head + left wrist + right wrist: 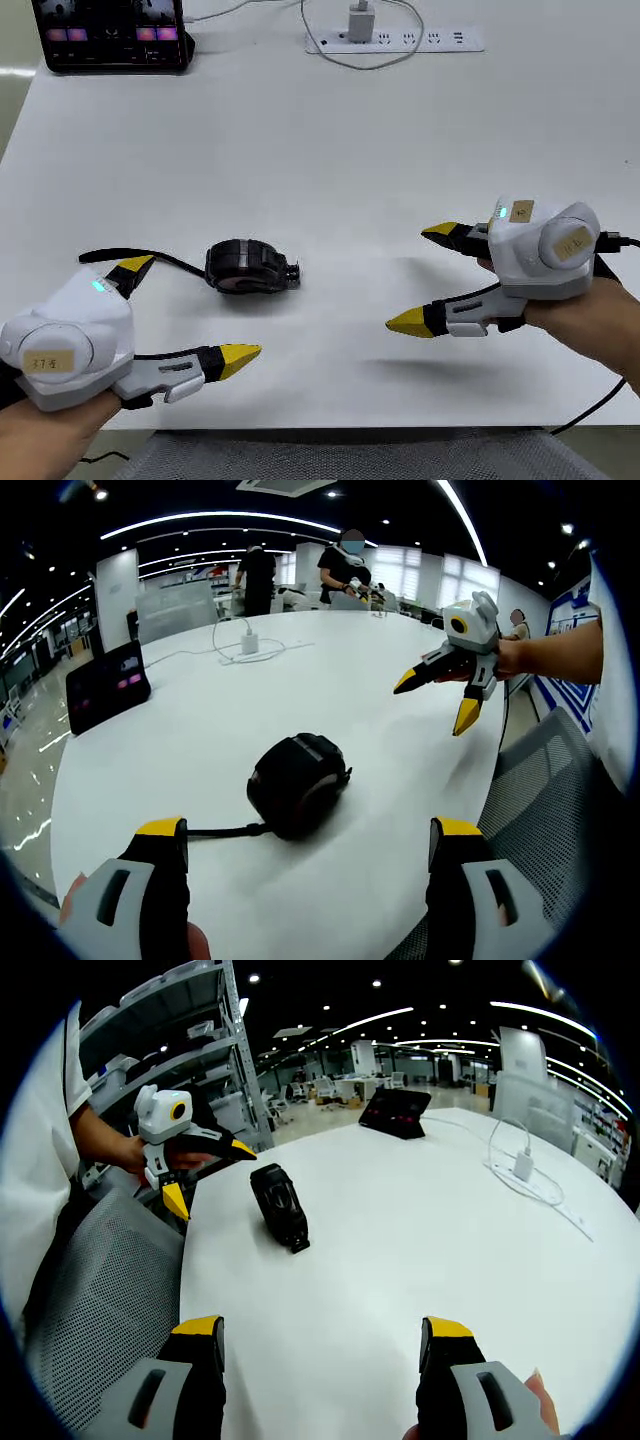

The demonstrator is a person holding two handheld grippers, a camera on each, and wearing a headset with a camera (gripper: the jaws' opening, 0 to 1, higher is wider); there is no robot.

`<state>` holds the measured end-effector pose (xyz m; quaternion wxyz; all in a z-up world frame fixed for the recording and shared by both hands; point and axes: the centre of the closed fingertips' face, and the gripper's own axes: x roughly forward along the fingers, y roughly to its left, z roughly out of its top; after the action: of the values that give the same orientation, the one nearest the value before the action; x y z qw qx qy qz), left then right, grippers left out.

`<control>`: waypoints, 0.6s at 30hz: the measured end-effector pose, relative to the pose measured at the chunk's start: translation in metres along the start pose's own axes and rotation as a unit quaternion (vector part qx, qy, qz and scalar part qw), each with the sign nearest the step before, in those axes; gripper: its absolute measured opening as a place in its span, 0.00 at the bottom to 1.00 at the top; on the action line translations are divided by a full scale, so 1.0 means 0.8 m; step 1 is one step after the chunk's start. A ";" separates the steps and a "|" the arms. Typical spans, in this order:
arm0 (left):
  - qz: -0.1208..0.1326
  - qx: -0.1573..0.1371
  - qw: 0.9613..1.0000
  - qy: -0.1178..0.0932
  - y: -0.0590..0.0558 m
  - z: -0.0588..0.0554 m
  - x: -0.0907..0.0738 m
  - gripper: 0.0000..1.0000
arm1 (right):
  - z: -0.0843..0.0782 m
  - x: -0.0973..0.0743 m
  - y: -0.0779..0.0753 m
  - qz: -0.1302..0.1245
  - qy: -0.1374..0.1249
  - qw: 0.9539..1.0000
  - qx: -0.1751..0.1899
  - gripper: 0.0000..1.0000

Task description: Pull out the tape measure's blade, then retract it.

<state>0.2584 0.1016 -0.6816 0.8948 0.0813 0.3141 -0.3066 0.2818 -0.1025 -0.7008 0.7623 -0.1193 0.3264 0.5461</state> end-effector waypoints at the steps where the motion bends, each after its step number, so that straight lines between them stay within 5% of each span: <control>1: -0.002 0.000 1.000 -0.002 -0.001 0.000 -0.001 0.99 | -0.001 -0.001 0.001 -0.001 0.001 1.000 -0.001 0.79; 18: -0.017 0.010 1.000 -0.003 0.003 -0.002 -0.022 0.99 | -0.015 -0.022 0.009 -0.009 -0.004 1.000 0.004 0.84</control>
<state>0.2482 0.1125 -0.6721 0.8896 0.0842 0.3097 -0.3250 0.2674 -0.1199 -0.6977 0.7686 -0.1170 0.3249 0.5385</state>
